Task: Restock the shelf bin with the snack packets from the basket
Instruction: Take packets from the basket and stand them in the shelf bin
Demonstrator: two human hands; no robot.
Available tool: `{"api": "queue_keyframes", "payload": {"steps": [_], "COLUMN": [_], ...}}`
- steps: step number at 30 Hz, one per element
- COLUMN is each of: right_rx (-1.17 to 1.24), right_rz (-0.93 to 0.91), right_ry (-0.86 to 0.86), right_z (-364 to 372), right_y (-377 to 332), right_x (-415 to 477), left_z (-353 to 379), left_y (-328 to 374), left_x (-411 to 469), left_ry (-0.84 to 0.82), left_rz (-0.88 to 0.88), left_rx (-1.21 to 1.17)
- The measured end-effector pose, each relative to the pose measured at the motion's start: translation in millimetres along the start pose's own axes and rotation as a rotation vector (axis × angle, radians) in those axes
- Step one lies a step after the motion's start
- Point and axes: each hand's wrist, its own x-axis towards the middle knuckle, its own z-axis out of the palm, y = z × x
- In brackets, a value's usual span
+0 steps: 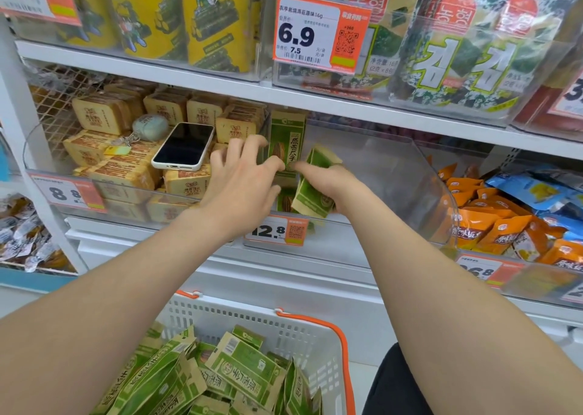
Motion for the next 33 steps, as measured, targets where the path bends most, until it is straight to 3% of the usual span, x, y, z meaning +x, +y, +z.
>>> {"api": "queue_keyframes", "payload": {"steps": [4,11,19,27,29,33], "right_rx": [-0.358,-0.829,-0.413,-0.152,-0.061,0.177], "right_rz": [0.008,-0.097,0.048,0.103,0.068,-0.133], "right_ry": [-0.209,-0.253,-0.339,-0.325,-0.278,0.001], "right_z": [16.0,30.5,20.3,26.7,28.5,25.6], "right_y": [-8.5,-24.8,-18.8,-19.2,-18.3,-18.1], "right_x": [-0.9,12.2,12.7,13.1,20.2,37.2], "left_z": [4.3,4.6,8.0,10.3,9.9,4.4], "left_y": [-6.4,-14.7,-18.4,-18.6,-18.5,-20.4], "left_x": [-3.3,-3.4,-2.2,-2.7,-2.6,-1.9], "left_ry": [-0.009,-0.018,-0.001,0.024,0.041,0.084], "left_rz": [0.033,0.100,0.128,0.144,0.144,0.147], "left_rx": [0.077,0.075,0.072,0.079,0.065,-0.002]}}
